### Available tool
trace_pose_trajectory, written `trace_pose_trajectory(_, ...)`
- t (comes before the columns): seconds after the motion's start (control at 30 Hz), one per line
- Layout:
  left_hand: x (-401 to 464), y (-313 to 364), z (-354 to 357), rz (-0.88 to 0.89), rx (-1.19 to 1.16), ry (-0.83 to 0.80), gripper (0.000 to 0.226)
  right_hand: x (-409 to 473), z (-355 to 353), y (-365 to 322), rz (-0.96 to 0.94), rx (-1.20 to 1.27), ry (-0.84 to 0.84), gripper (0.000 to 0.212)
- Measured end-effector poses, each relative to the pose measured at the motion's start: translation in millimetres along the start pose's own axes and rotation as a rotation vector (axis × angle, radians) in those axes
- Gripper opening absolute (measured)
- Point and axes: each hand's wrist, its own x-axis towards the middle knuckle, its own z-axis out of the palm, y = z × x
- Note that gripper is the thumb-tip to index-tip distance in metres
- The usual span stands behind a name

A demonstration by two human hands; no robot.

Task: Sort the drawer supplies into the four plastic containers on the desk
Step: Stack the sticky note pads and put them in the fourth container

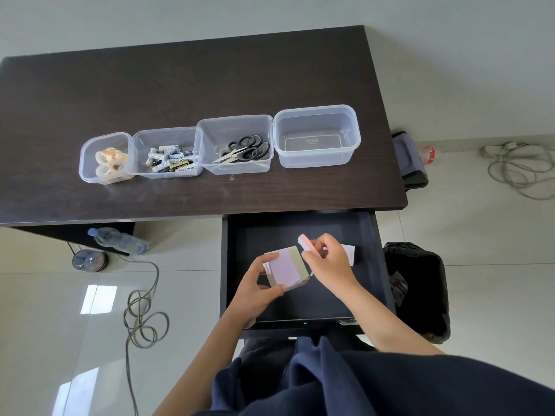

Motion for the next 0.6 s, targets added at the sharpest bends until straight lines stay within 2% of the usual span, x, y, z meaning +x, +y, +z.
trace_pose_trajectory(0.17,-4,1,2,0.028,-0.029,0.008,0.066,-5,18,-2,-0.13,-0.158,-0.027,0.028)
trace_pose_trajectory(0.27,-6,2,4,0.036,-0.041,0.033,0.067,-8,21,2,-0.146,-0.207,-0.072,0.026)
trace_pose_trajectory(0.4,-11,2,4,0.056,-0.059,0.05,0.067,-9,20,9,-0.173,-0.224,-0.068,0.019)
trace_pose_trajectory(0.6,-16,8,2,0.035,-0.125,0.07,0.068,-3,15,3,-0.142,-0.166,-0.072,0.022)
